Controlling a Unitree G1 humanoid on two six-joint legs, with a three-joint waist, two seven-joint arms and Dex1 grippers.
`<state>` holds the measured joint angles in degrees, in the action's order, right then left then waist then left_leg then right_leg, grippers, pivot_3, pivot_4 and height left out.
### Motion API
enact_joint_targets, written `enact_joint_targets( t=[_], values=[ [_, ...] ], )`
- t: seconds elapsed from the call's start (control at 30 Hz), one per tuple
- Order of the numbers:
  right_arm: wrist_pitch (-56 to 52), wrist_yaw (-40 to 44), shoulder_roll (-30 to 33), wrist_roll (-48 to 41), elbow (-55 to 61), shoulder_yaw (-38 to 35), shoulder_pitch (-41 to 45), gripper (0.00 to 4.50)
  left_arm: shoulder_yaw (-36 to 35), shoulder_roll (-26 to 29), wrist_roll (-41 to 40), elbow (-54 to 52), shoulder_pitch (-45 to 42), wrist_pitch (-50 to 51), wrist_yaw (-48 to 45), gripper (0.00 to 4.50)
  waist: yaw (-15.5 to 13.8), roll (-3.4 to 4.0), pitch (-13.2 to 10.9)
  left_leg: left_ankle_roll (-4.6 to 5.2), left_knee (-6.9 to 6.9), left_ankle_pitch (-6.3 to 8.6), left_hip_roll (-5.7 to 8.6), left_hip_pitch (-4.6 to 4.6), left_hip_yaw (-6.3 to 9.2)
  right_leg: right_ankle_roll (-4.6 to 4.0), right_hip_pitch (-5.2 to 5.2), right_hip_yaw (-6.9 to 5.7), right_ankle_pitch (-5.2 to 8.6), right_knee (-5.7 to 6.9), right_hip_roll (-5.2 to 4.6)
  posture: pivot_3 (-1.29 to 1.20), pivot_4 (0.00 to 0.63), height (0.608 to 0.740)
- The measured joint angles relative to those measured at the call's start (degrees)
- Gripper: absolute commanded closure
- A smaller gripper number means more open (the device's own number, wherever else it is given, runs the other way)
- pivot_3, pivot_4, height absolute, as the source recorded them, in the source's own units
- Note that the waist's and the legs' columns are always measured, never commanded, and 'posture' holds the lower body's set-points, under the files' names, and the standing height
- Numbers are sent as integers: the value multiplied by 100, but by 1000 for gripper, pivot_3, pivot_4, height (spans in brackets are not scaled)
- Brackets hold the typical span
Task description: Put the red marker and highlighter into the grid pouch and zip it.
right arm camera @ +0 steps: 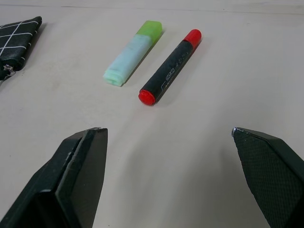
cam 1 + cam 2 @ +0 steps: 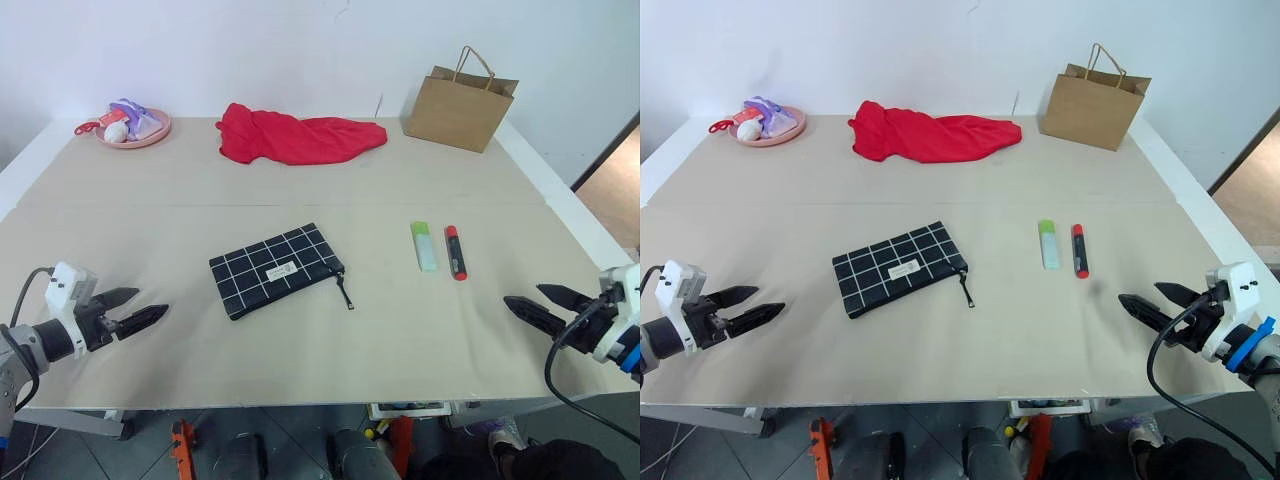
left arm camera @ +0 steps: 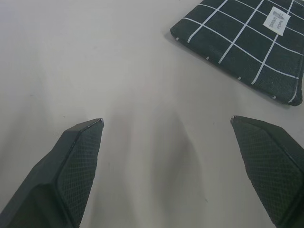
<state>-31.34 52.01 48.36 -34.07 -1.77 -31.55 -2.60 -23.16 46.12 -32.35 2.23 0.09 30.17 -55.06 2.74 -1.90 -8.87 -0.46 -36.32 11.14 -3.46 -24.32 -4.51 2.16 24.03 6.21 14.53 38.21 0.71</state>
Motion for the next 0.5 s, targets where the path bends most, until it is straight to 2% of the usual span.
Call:
enact_joint_targets(
  t=[0.23, 0.37, 0.4, 0.43, 0.5],
  values=[
    [-1, 11, 0, 9, -64, 12, 109, 0, 115, 8, 111, 65, -85, -141, -89, 58, 0, 1, 1, 0, -1, 0, 5, 1, -2, 1, -2, -3, -1, 0, 1, 0, 150, 740],
    [-2, 14, 0, 13, -66, 22, 118, 0, 453, 151, 475, 452, -99, -590, -398, 58, 4, 2, 1, 0, 0, 0, 8, 2, -4, -2, -1, -2, 0, 0, 3, 0, 150, 740],
    [-3, 13, 0, 16, -71, 24, 119, 0, 566, 161, 698, 697, -189, -1059, -483, 58, 0, 1, 1, 0, 0, 0, 8, 2, -3, -5, -3, -5, 2, 0, 2, 0, 150, 740],
    [-3, 13, 0, 19, -72, 66, 182, 243, 655, 160, 995, 1011, -411, -1683, -555, 11, -3, 1, 1, 0, 0, -1, 8, 1, -4, -8, -2, -7, 0, 0, 2, 0, 150, 740],
    [-6, 4, 0, 23, -72, 92, 205, 848, 697, 156, 1120, 1084, -482, -2064, -576, 0, -3, 1, 1, 0, -1, -1, -1, 0, -2, -4, -3, -4, 0, 0, -3, 0, 150, 740]
  ],
)
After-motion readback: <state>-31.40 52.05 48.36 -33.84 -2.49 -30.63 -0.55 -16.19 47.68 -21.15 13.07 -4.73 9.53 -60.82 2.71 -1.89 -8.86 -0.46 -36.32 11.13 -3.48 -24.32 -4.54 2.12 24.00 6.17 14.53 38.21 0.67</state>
